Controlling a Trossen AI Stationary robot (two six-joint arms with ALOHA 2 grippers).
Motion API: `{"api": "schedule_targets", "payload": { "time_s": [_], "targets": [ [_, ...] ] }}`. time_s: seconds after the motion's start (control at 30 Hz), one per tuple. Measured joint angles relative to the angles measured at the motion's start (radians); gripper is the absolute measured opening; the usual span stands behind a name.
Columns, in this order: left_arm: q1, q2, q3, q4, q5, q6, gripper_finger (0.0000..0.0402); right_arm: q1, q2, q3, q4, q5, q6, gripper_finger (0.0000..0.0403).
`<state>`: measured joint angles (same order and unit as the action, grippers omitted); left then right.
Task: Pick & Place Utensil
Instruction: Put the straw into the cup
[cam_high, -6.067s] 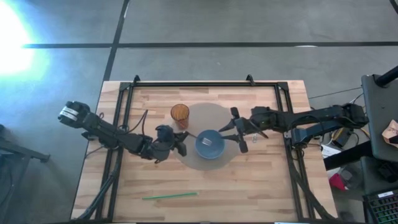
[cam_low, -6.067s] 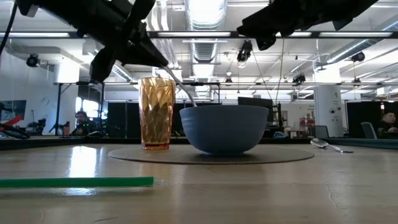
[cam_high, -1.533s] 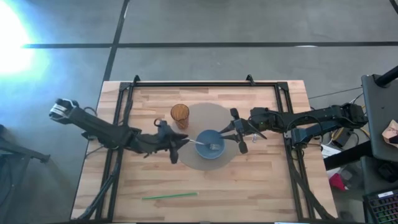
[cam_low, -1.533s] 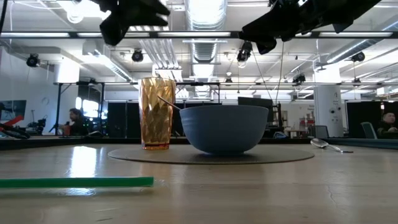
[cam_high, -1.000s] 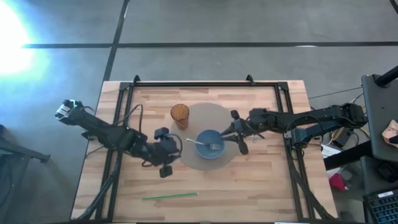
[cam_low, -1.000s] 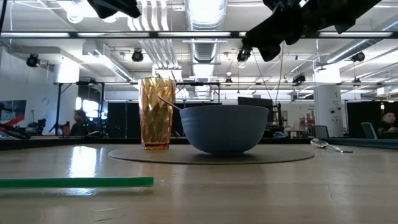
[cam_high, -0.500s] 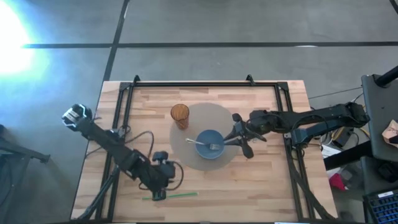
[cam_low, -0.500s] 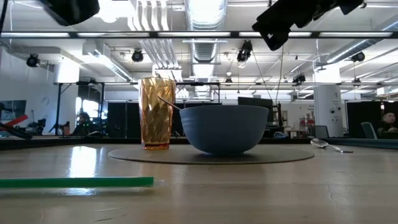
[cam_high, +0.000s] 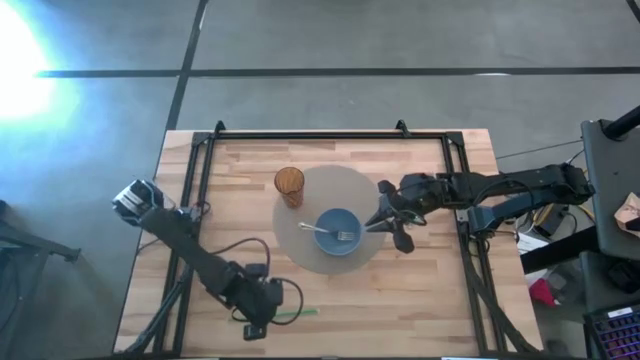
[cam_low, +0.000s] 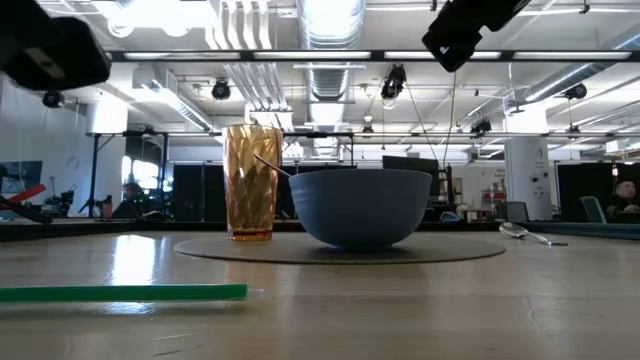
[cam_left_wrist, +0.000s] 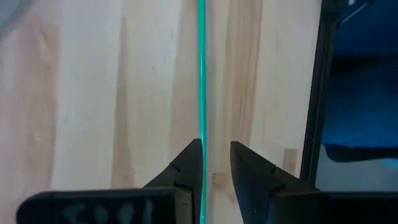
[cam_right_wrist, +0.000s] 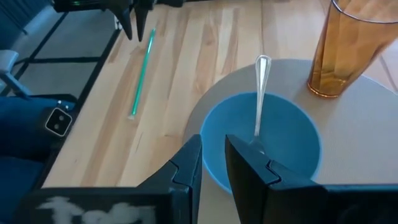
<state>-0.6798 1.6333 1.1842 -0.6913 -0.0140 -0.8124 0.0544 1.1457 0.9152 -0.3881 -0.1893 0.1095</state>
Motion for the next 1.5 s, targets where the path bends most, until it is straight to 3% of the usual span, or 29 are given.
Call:
{"api": "schedule_targets", "payload": {
  "time_s": [0.5,1.5],
  "targets": [
    [-0.04,0.101,0.005,0.025,0.106,-0.155,0.0073,0.0,0.0,0.017,-0.029,0.006,-0.008,0.0068],
    [-0.048,0.224,0.023,-0.004,0.073,-0.248,0.0073,0.0,0.0,0.016,-0.027,0.007,-0.042,0.0068]
  ]
}}
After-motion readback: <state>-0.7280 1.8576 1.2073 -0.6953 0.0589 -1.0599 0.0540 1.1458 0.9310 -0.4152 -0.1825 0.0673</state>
